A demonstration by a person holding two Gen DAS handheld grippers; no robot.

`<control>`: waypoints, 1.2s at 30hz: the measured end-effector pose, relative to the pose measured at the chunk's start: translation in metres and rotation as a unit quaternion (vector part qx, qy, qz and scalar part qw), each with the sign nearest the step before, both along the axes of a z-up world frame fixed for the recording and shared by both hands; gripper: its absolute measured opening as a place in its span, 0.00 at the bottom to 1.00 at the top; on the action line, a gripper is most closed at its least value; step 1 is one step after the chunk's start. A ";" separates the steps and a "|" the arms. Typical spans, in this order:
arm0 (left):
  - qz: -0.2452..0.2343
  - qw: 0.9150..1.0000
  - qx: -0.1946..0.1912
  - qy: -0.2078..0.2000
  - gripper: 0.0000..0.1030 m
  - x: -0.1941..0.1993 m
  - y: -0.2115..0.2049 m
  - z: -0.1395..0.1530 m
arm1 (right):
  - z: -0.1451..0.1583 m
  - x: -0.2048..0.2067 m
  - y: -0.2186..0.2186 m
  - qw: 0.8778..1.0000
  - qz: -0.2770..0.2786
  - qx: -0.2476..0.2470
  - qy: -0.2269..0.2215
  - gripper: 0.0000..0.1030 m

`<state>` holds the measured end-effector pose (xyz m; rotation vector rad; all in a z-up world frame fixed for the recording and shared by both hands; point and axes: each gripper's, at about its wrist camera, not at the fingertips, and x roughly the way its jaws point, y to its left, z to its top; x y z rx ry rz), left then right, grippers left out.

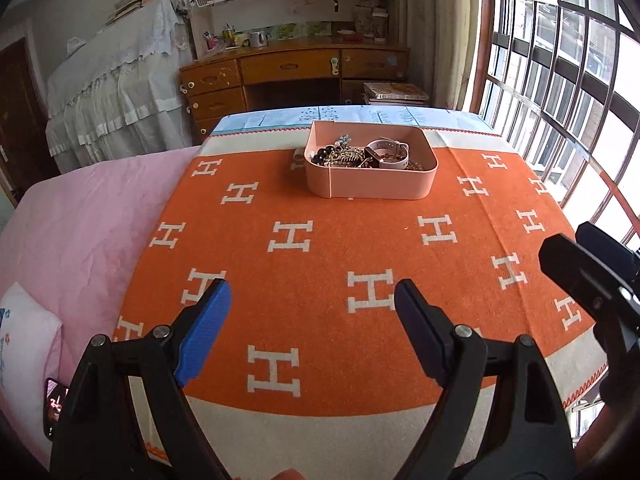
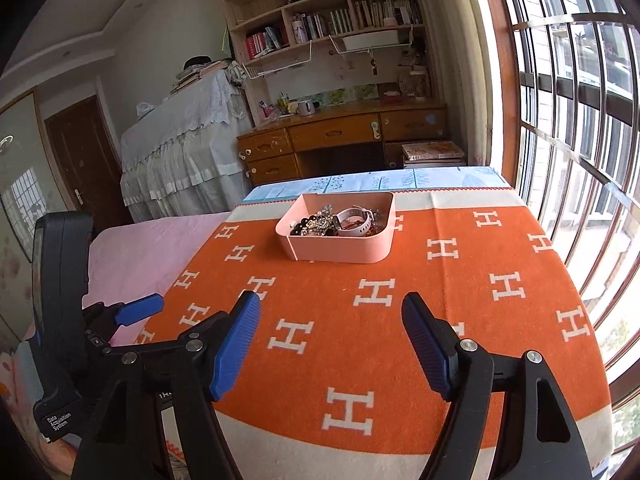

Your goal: Organize jewelry

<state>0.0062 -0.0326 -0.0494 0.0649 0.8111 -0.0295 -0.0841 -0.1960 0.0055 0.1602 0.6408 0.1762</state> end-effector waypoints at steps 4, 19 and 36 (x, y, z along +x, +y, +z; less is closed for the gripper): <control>0.001 1.000 -0.005 0.001 0.79 -0.001 0.000 0.000 | -0.003 0.003 0.002 1.000 0.007 -0.002 0.013 0.72; 0.013 0.999 -0.032 0.002 0.79 -0.001 0.005 -0.004 | -0.025 0.018 0.006 0.999 0.016 -0.004 0.038 0.72; 0.018 0.999 -0.031 -0.001 0.79 -0.002 0.007 -0.005 | -0.028 0.019 0.007 0.999 0.016 -0.006 0.037 0.72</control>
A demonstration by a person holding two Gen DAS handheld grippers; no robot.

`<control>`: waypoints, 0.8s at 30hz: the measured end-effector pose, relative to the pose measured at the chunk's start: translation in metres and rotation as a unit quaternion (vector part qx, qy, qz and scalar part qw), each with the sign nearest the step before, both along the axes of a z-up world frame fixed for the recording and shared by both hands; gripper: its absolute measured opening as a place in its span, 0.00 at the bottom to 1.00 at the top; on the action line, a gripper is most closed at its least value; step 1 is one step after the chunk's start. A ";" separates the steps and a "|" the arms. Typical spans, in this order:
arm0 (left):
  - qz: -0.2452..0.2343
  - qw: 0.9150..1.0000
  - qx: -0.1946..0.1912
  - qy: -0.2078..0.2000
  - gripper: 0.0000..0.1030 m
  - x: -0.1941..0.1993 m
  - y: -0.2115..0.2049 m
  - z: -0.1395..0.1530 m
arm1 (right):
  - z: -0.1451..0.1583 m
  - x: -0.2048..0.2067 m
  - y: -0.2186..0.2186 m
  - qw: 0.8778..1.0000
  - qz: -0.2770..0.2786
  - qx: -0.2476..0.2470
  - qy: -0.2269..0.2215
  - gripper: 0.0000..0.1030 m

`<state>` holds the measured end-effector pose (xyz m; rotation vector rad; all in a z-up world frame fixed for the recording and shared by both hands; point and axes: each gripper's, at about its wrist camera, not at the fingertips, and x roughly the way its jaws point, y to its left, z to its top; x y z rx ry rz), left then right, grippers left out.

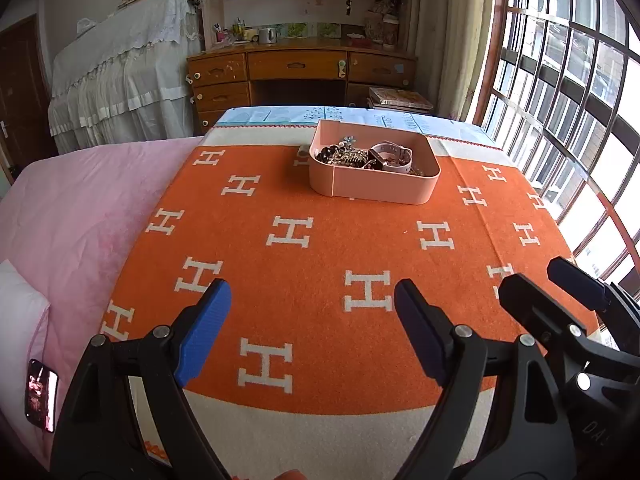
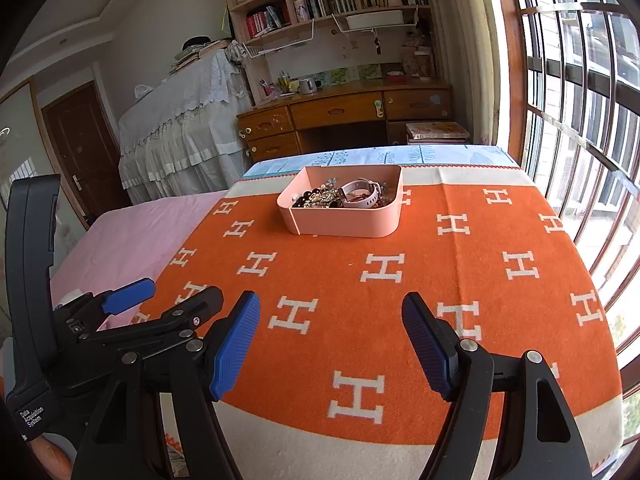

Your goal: Organize jewelry

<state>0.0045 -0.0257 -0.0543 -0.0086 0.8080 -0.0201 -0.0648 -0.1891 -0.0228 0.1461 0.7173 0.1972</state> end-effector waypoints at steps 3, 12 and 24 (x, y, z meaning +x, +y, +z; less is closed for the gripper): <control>0.000 1.000 0.000 0.000 0.79 0.000 0.000 0.000 | 0.000 0.000 0.000 1.000 0.001 0.001 0.000 0.72; 0.000 1.000 0.000 0.001 0.79 0.000 0.000 0.000 | 0.000 -0.001 -0.001 1.000 0.000 0.001 0.001 0.72; 0.000 1.000 0.001 0.000 0.79 0.000 -0.001 0.000 | -0.005 0.000 0.000 1.000 0.000 0.003 0.004 0.72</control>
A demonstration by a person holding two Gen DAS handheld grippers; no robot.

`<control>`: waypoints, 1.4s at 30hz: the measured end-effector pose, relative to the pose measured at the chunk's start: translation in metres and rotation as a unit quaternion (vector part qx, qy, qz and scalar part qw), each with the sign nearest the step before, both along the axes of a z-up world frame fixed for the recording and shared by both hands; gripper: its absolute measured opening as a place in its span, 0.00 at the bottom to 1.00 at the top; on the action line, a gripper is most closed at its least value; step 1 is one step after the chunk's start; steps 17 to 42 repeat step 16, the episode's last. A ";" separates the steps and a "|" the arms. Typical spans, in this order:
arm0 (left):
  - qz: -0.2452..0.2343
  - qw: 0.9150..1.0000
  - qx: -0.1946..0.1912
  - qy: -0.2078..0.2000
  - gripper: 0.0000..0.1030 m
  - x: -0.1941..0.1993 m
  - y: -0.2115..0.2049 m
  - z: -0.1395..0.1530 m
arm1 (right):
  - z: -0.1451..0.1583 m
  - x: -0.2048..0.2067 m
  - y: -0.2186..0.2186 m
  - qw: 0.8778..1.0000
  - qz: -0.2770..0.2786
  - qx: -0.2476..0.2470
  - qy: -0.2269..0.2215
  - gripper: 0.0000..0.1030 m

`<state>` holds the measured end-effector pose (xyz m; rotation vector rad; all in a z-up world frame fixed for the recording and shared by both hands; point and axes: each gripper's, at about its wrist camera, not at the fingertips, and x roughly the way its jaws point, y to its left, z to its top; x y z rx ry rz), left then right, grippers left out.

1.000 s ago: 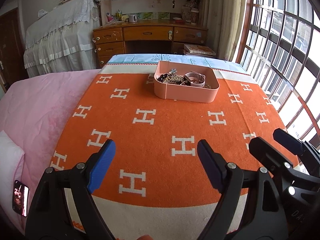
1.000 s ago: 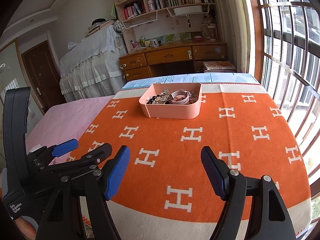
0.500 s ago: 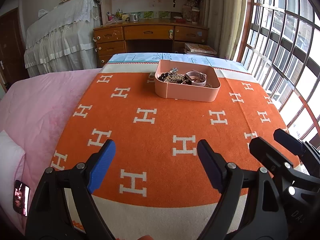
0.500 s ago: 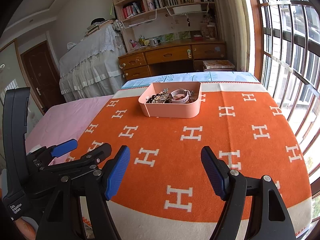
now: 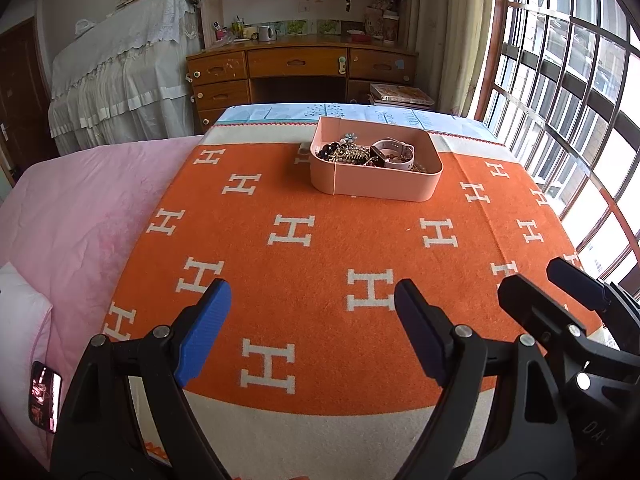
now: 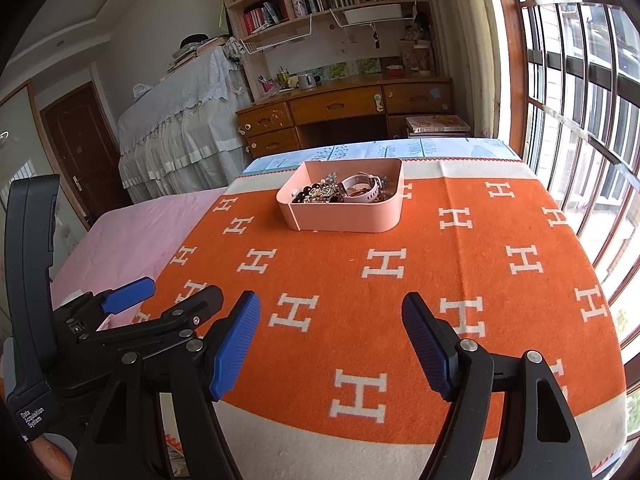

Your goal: Organize jewelry

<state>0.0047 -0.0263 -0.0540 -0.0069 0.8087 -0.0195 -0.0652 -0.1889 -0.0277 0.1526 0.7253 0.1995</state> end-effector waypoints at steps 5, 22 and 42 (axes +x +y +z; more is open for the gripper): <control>0.000 1.000 0.000 0.001 0.79 0.000 0.001 0.000 | -0.001 0.000 0.000 1.000 0.000 0.001 0.001 0.72; 0.003 1.000 0.001 0.008 0.79 -0.002 0.008 -0.008 | -0.009 -0.003 0.006 1.000 -0.001 0.002 0.007 0.72; 0.003 1.000 0.001 0.008 0.79 -0.002 0.008 -0.008 | -0.009 -0.003 0.006 1.000 -0.001 0.002 0.007 0.72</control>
